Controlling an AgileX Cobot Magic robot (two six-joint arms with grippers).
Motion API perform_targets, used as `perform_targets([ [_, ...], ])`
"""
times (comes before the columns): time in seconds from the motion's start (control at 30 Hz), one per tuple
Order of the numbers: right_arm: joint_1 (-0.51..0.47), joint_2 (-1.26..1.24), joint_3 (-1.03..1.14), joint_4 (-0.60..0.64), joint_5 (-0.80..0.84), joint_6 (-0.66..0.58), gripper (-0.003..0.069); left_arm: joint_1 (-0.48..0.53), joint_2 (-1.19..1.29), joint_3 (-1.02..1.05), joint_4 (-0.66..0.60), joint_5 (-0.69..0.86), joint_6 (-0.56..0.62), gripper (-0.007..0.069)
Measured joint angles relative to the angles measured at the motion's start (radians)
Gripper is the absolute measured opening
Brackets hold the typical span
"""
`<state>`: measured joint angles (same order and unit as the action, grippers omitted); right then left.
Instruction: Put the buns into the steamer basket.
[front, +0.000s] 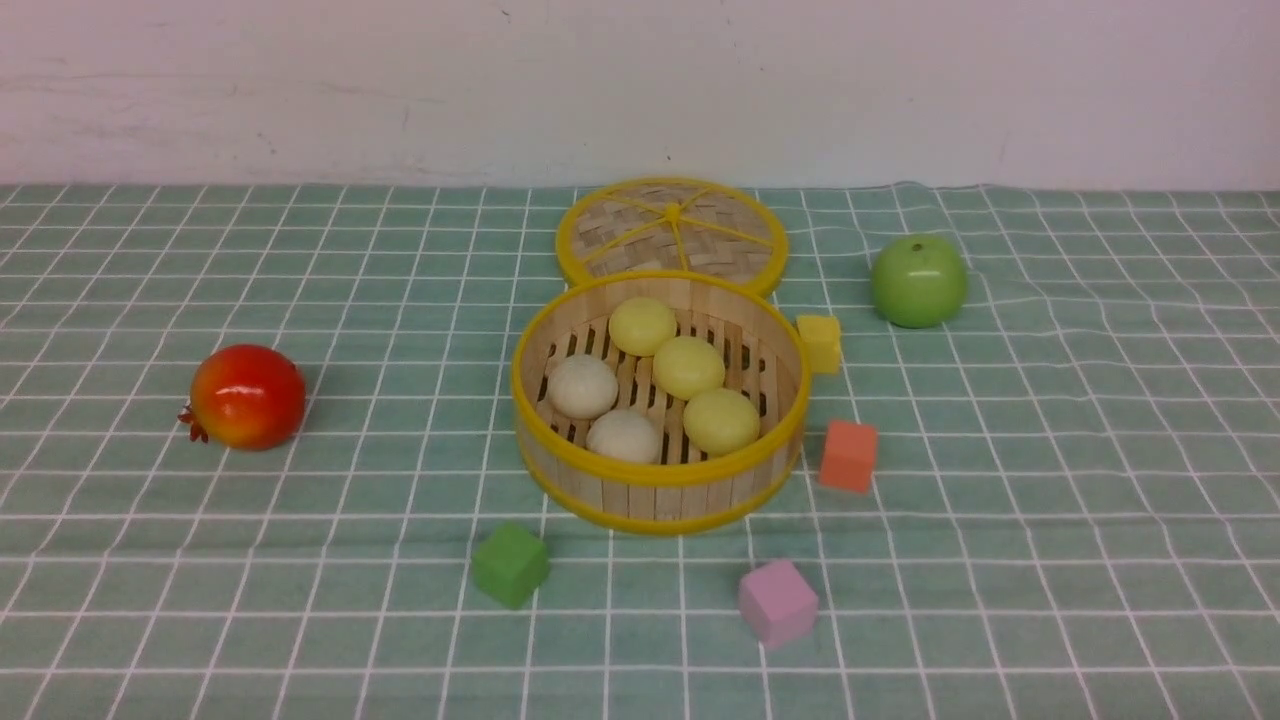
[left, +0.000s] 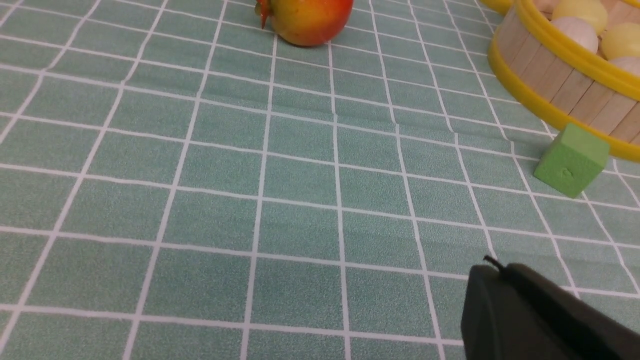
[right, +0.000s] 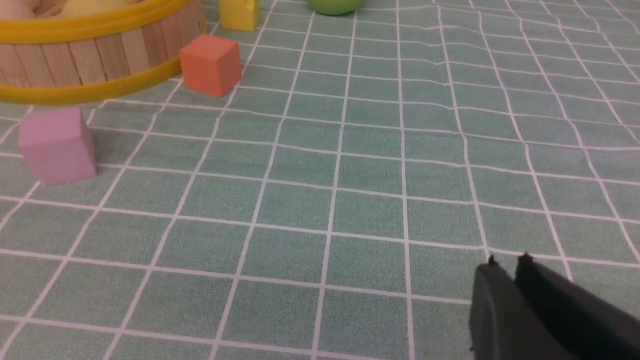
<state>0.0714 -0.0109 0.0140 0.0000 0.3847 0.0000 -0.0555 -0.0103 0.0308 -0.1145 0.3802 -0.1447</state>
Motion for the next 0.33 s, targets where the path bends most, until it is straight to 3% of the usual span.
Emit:
perform_targets([
  [0.33, 0.0, 0.0, 0.0, 0.0, 0.0, 0.0, 0.0074, 0.0, 0.0, 0.0, 0.0, 0.0, 0.0, -0.0014],
])
